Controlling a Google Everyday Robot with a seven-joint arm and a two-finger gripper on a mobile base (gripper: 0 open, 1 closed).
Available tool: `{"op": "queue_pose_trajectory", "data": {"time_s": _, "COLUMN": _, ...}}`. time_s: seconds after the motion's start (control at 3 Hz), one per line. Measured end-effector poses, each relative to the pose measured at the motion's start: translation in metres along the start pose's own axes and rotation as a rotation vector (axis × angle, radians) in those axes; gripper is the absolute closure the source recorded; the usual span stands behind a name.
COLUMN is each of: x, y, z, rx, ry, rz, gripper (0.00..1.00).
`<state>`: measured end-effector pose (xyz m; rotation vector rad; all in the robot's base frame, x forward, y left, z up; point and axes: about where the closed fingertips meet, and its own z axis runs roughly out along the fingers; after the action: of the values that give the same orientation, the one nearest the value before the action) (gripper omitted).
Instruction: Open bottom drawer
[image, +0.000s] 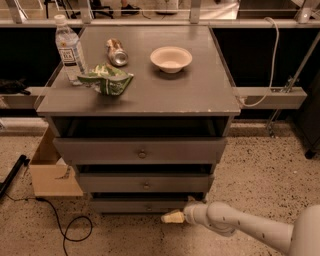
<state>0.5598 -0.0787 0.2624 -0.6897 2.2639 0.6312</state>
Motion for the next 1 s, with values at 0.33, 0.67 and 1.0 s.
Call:
{"op": "queue_pose_trajectory", "data": {"time_s": 0.33, "x": 0.001, "y": 0.003, "z": 0.008, "rx": -0.006, "ry": 0.011, "rz": -0.013, "gripper": 0.0}}
{"op": "queue_pose_trajectory", "data": {"time_s": 0.67, "x": 0.013, "y": -0.006, "z": 0.073, "rx": -0.025, "ry": 0.058, "rz": -0.051, "gripper": 0.0}}
{"op": "queue_pose_trajectory", "data": {"time_s": 1.0, "x": 0.014, "y": -0.005, "z": 0.073, "rx": -0.026, "ry": 0.057, "rz": -0.051, "gripper": 0.0}}
